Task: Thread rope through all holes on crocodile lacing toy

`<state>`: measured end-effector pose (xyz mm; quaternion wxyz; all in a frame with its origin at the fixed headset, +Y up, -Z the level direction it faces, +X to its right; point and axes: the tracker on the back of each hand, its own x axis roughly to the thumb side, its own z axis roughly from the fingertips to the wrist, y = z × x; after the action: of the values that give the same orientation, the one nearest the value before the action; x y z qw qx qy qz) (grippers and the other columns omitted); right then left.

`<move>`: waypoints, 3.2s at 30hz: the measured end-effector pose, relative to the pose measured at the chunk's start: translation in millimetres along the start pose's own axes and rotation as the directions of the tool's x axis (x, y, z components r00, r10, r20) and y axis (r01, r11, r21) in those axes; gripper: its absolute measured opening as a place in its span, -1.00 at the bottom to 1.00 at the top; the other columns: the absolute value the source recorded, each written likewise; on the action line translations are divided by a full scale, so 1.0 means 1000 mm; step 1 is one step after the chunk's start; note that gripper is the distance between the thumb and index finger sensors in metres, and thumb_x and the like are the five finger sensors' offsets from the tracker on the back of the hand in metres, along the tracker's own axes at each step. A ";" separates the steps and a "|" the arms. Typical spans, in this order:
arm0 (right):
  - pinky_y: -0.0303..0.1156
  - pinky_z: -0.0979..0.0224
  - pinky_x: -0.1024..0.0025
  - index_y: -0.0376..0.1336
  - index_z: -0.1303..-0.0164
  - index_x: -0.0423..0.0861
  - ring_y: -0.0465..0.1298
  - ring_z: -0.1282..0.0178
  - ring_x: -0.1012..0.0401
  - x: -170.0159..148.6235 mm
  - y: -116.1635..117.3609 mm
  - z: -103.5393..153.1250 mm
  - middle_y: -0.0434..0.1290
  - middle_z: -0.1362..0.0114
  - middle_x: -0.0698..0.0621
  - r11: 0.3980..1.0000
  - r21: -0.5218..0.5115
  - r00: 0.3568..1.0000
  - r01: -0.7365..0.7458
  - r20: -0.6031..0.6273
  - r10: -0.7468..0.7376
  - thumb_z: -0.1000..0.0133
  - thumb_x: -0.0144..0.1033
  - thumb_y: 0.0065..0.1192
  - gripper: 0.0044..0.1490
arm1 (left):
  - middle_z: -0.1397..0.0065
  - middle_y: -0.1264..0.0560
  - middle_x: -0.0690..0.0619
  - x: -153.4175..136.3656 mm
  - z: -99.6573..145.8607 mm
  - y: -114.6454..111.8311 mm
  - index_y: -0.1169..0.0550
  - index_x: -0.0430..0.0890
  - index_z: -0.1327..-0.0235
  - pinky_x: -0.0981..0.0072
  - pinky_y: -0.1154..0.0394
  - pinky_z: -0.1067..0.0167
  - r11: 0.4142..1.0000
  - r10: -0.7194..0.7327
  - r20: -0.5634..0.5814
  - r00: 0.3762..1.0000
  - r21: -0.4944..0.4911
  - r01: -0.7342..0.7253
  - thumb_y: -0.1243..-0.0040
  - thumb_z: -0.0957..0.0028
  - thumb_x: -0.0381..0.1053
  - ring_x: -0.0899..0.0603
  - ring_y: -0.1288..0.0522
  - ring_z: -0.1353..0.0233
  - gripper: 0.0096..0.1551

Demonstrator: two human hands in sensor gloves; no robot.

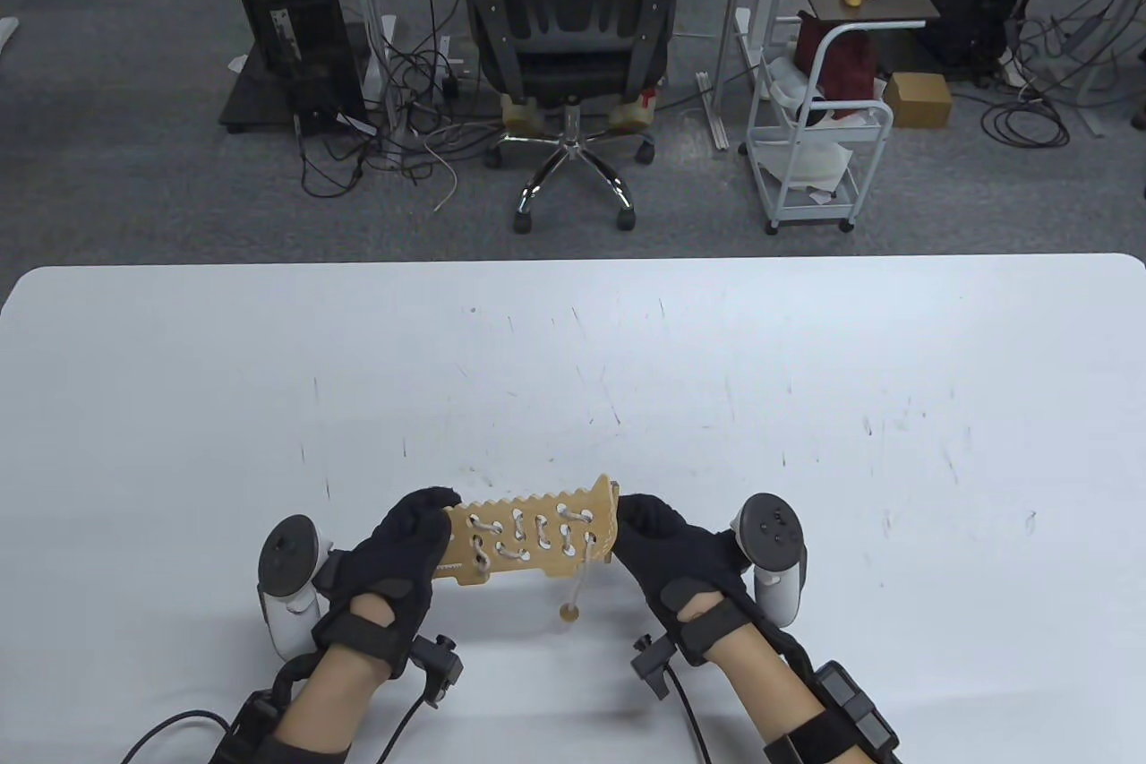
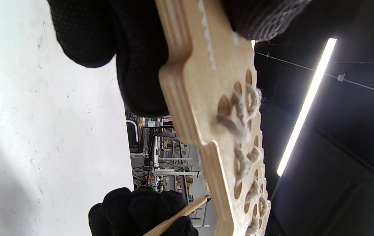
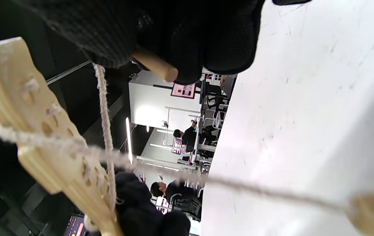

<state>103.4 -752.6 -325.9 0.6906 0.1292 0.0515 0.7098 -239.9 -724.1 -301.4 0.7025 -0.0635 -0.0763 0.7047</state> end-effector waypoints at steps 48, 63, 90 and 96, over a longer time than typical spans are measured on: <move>0.04 -0.47 -0.33 0.51 -0.09 -0.04 0.54 -0.17 -0.11 0.000 0.013 -0.001 0.62 -0.10 -0.08 0.670 0.086 0.675 -0.738 0.071 0.734 0.05 -0.35 0.55 -0.53 | -0.08 -0.66 0.07 -0.003 -0.001 0.003 -0.46 0.02 -0.24 0.05 -0.57 -0.17 1.000 -0.011 -0.033 0.999 0.012 0.011 -0.16 0.05 0.17 -0.03 -0.77 0.05 -0.42; 0.01 -0.49 -0.32 0.52 -0.10 -0.01 0.50 -0.25 -0.10 -0.008 0.049 0.006 0.61 -0.14 -0.05 0.429 0.168 0.457 -0.888 0.216 0.863 0.05 -0.35 0.55 -0.53 | -0.08 -0.66 0.07 -0.003 -0.001 0.004 -0.46 0.02 -0.24 0.05 -0.57 -0.17 1.000 -0.018 -0.033 0.999 0.019 0.018 -0.16 0.05 0.17 -0.03 -0.77 0.05 -0.42; 0.00 -0.50 -0.31 0.44 -0.23 -0.04 0.47 -0.31 -0.11 -0.005 0.062 0.011 0.58 -0.24 -0.06 0.265 0.143 0.295 -0.954 0.271 0.916 0.09 -0.25 0.59 -0.37 | -0.08 -0.66 0.07 -0.004 -0.001 0.005 -0.46 0.02 -0.24 0.05 -0.57 -0.18 1.000 -0.014 -0.035 0.999 0.022 0.015 -0.16 0.05 0.17 -0.03 -0.77 0.05 -0.42; -0.17 -0.53 -0.35 0.34 -0.36 -0.07 0.34 -0.44 -0.16 0.004 0.045 0.008 0.44 -0.44 -0.13 0.340 0.104 0.355 -0.935 0.205 0.912 0.07 -0.09 0.55 -0.23 | -0.08 -0.66 0.07 -0.004 -0.001 0.006 -0.46 0.02 -0.24 0.05 -0.57 -0.18 1.000 -0.014 -0.035 0.999 0.023 0.015 -0.16 0.04 0.17 -0.03 -0.77 0.05 -0.42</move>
<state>61.8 -751.6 -306.2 0.1525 0.2437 0.0031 0.9578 -245.2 -727.7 -303.7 0.7094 -0.0670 -0.0562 0.6993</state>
